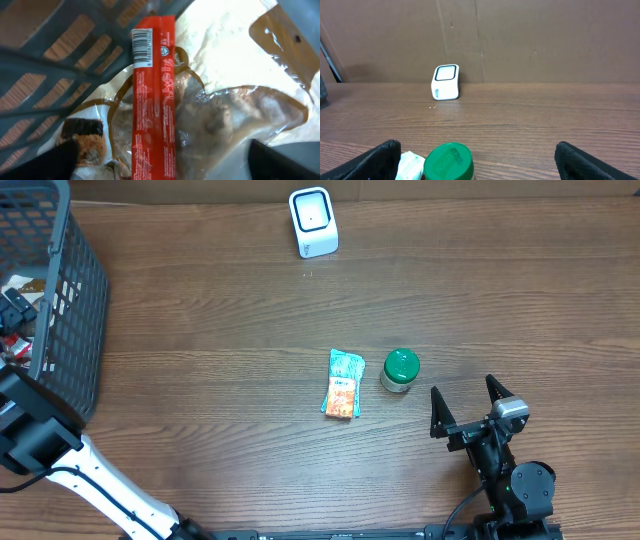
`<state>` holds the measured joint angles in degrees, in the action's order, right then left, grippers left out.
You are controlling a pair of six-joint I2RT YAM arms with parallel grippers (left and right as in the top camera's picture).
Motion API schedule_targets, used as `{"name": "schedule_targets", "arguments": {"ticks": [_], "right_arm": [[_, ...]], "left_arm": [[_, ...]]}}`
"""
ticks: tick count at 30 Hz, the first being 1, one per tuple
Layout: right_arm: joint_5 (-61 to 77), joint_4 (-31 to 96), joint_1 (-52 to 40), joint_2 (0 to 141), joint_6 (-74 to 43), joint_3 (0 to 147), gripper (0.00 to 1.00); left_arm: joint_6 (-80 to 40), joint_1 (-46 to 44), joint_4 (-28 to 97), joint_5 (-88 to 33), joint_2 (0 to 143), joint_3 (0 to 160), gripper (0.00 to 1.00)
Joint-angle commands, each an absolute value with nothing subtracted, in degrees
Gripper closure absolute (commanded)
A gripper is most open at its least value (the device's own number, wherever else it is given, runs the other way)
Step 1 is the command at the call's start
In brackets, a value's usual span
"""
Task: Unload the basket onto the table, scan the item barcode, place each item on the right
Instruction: 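Grasp the red-and-white snack bar pack in the basket with the left gripper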
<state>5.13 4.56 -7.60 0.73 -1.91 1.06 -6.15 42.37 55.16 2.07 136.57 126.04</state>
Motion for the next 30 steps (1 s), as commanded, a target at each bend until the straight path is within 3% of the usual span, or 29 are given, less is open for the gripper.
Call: {"name": "schedule_targets", "arguments": {"ticks": [1, 4, 8, 13, 17, 21, 23, 30], "right_arm": [[5.21, 4.32, -7.6, 0.16, -2.17, 0.45, 0.0], [5.21, 4.32, -7.6, 0.16, -2.17, 0.45, 0.0], [5.21, 4.32, -7.6, 0.16, -2.17, 0.45, 0.0], [5.21, 4.32, -7.6, 0.16, -2.17, 0.45, 0.0], [5.21, 4.32, -7.6, 0.16, -2.17, 0.45, 0.0], [5.21, 4.32, -7.6, 0.16, -2.17, 0.45, 0.0], [5.21, 4.34, -7.6, 0.16, -2.17, 0.45, 0.0], [5.21, 4.32, -7.6, 0.16, -2.17, 0.45, 0.0]], "left_arm": [[-12.08, 42.02, 54.54, 1.43, 137.25, 125.58, 0.23], [-12.05, 42.0, 54.3, 1.43, 137.27, 125.34, 0.46], [-12.03, 42.02, 54.28, 1.48, 137.91, 124.49, 0.45], [-12.03, 42.09, 53.69, 1.45, 138.39, 123.81, 0.5], [-12.01, 42.02, 53.06, 1.48, 138.45, 122.87, 0.71], [-11.94, 42.04, 52.73, 1.5, 138.45, 121.84, 0.78], [-9.89, 42.04, 52.93, 1.76, 138.39, 121.91, 0.95], [-2.26, 42.04, 55.07, 3.16, 136.66, 125.21, 0.96]]}}
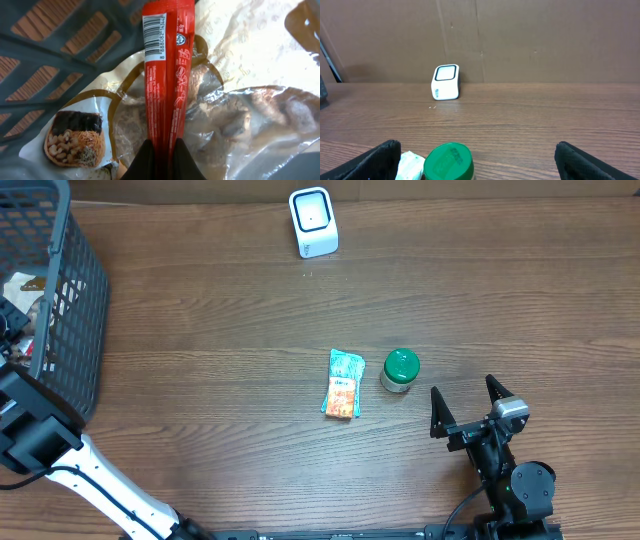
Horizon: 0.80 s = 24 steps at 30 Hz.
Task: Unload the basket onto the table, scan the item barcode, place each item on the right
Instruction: 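Grasp the red-and-white snack bar pack in the basket with the left gripper, then lift the held snack pack out of the basket with the left gripper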
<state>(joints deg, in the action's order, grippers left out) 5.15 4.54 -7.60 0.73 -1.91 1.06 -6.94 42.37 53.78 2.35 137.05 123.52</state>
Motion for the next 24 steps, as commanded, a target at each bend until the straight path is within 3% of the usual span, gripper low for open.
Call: {"name": "schedule_targets", "arguments": {"ticks": [1, 14, 24], "right_arm": [[5.21, 4.32, -7.6, 0.16, -2.17, 0.45, 0.0], [5.21, 4.32, -7.6, 0.16, -2.17, 0.45, 0.0], [5.21, 4.32, -7.6, 0.16, -2.17, 0.45, 0.0]], "left_arm": [[-1.1, 42.04, 55.9, 3.2, 136.18, 125.73, 0.96], [20.84, 41.6, 61.6, -2.09, 130.56, 126.34, 0.96], [23.73, 41.6, 64.27, -5.1, 130.61, 124.99, 0.96]]}}
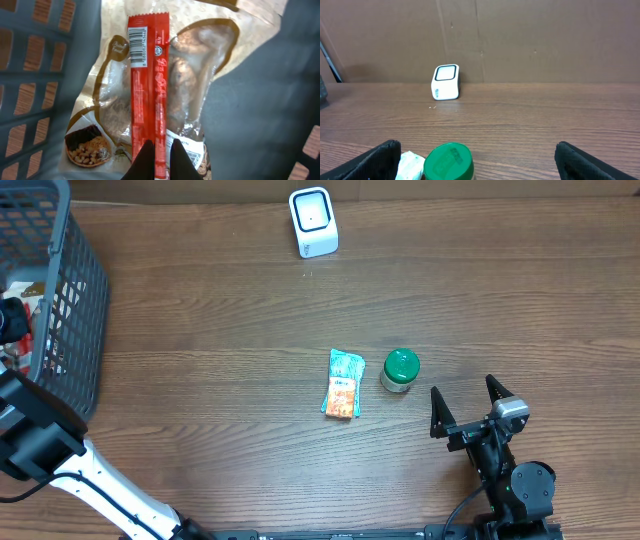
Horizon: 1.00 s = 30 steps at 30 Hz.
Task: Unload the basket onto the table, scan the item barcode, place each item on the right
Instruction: 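Lift the held snack pack out of the basket with the left gripper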
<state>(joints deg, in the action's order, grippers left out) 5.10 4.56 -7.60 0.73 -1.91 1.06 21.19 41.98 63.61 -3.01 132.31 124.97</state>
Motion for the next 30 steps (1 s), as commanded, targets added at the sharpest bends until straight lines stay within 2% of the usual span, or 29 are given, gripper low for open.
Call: {"name": "schedule_targets", "arguments": {"ticks": [1, 2, 3, 4, 5, 6, 7, 8, 30], "right_arm": [[5.21, 4.32, -7.6, 0.16, -2.17, 0.45, 0.0], [5.21, 4.32, -7.6, 0.16, -2.17, 0.45, 0.0], [5.21, 4.32, -7.6, 0.16, -2.17, 0.45, 0.0], [5.21, 4.34, -7.6, 0.16, -2.17, 0.45, 0.0], [5.21, 4.32, -7.6, 0.16, -2.17, 0.45, 0.0], [5.21, 4.34, -7.6, 0.16, -2.17, 0.45, 0.0], [5.21, 4.32, -7.6, 0.16, -2.17, 0.45, 0.0], [5.21, 4.32, -7.6, 0.16, -2.17, 0.45, 0.0], [5.21, 4.32, -7.6, 0.16, -2.17, 0.45, 0.0]], "left_arm": [[23.97, 41.6, 64.45, -5.67, 130.61, 124.97, 0.96], [24.03, 41.6, 64.45, -6.04, 130.61, 124.97, 0.95], [24.03, 41.6, 64.27, -6.02, 130.61, 124.99, 0.88], [24.03, 41.6, 64.03, -5.98, 130.58, 124.99, 0.59], [24.03, 41.6, 63.72, -6.02, 130.58, 124.99, 0.36], [24.01, 41.6, 63.59, -6.02, 130.58, 124.99, 0.19], [24.01, 41.6, 63.61, -6.04, 130.58, 124.99, 0.07], [24.01, 41.6, 63.61, -6.04, 130.61, 124.99, 0.02], [24.05, 41.56, 58.94, -6.02, 142.12, 124.97, 0.0]]}}
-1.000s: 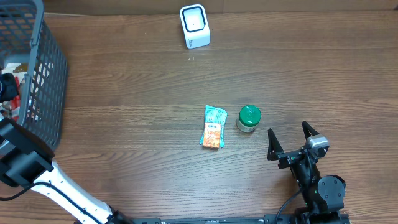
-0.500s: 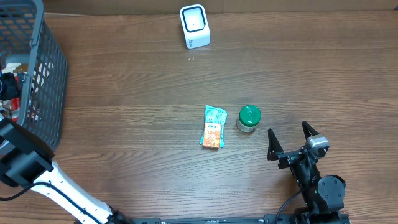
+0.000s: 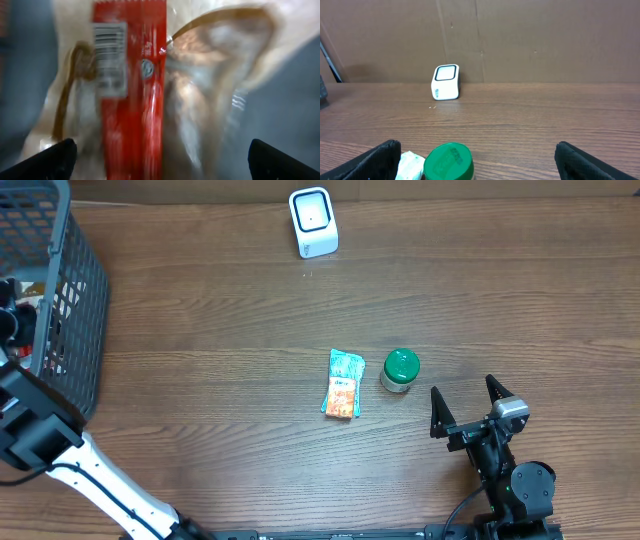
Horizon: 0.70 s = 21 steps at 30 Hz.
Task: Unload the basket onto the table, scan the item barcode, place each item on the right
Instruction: 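Lift the held snack pack out of the basket with the left gripper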
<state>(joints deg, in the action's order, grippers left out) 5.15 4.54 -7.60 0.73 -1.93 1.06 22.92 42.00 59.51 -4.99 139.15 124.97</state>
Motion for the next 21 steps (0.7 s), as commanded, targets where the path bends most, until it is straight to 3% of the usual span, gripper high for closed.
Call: {"name": "schedule_targets", "arguments": {"ticks": [1, 3, 5, 6, 7, 8, 9, 10, 21], "right_arm": [[5.21, 4.32, -7.6, 0.16, -2.17, 0.45, 0.0], [5.21, 4.32, -7.6, 0.16, -2.17, 0.45, 0.0], [5.21, 4.34, -7.6, 0.16, -2.17, 0.45, 0.0], [5.21, 4.32, -7.6, 0.16, -2.17, 0.45, 0.0], [5.21, 4.32, -7.6, 0.16, -2.17, 0.45, 0.0], [5.21, 4.32, -7.6, 0.16, -2.17, 0.45, 0.0], [5.21, 4.32, -7.6, 0.16, -2.17, 0.45, 0.0], [5.21, 4.32, -7.6, 0.16, -2.17, 0.45, 0.0], [5.21, 4.32, -7.6, 0.16, -2.17, 0.45, 0.0]], "left_arm": [[24.03, 41.56, 58.67, -6.0, 142.67, 124.97, 0.0], [24.05, 41.54, 58.57, -5.98, 143.72, 124.97, 0.0], [24.4, 41.56, 58.7, -6.0, 143.81, 124.97, 0.14], [24.47, 41.56, 58.87, -5.98, 143.76, 124.99, 0.38], [24.47, 41.56, 58.92, -5.98, 143.65, 124.99, 0.49], [24.45, 41.56, 58.96, -5.98, 143.57, 124.99, 0.76], [24.45, 41.56, 59.18, -5.98, 143.5, 125.1, 0.9], [24.45, 41.56, 59.53, -5.98, 143.5, 125.21, 0.96], [20.73, 41.56, 68.12, -6.07, 142.67, 134.08, 0.96]]}}
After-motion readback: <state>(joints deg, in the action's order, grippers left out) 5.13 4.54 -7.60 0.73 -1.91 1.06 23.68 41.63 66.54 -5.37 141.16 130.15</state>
